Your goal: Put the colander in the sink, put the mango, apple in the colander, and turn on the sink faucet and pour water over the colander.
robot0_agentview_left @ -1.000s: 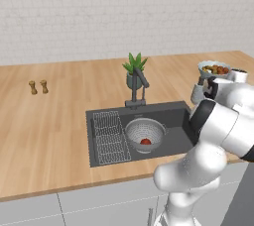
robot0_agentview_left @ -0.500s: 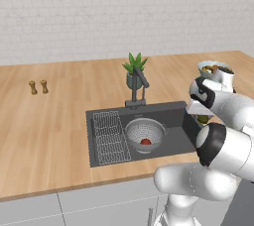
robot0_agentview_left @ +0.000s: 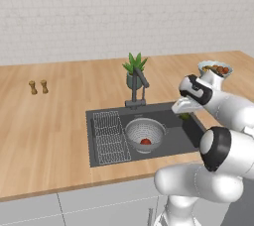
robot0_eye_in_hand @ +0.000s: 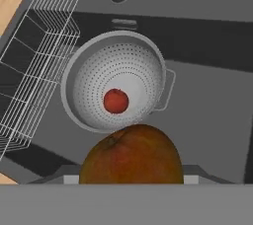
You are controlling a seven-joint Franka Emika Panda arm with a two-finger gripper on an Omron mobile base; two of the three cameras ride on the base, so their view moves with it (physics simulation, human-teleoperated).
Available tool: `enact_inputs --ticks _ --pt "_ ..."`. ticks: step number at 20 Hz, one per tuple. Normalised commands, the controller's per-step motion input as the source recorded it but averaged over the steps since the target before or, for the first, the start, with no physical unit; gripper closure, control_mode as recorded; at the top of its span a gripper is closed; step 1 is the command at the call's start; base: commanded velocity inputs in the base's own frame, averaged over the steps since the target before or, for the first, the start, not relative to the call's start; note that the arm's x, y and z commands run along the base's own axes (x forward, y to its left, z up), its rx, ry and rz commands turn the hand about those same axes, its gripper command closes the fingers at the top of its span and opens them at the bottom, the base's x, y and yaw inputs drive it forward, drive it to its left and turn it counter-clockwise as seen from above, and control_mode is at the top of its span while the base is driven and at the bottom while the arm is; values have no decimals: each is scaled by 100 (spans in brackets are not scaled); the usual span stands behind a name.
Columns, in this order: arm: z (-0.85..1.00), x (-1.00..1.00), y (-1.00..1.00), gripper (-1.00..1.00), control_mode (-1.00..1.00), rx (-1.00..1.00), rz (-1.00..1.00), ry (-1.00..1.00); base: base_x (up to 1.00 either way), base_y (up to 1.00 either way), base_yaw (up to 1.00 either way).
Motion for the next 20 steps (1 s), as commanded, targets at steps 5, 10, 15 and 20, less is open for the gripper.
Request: enact_inputs --ticks 5,10,15,20 --pt "-13 32 47 100 -100 10 26 -16 0 0 0" --pt "-35 14 32 100 -100 8 17 0 0 0 0" --pt "-31 4 37 100 -100 1 14 1 0 0 0" --pt "-29 15 42 100 -100 0 4 0 0 0 0"
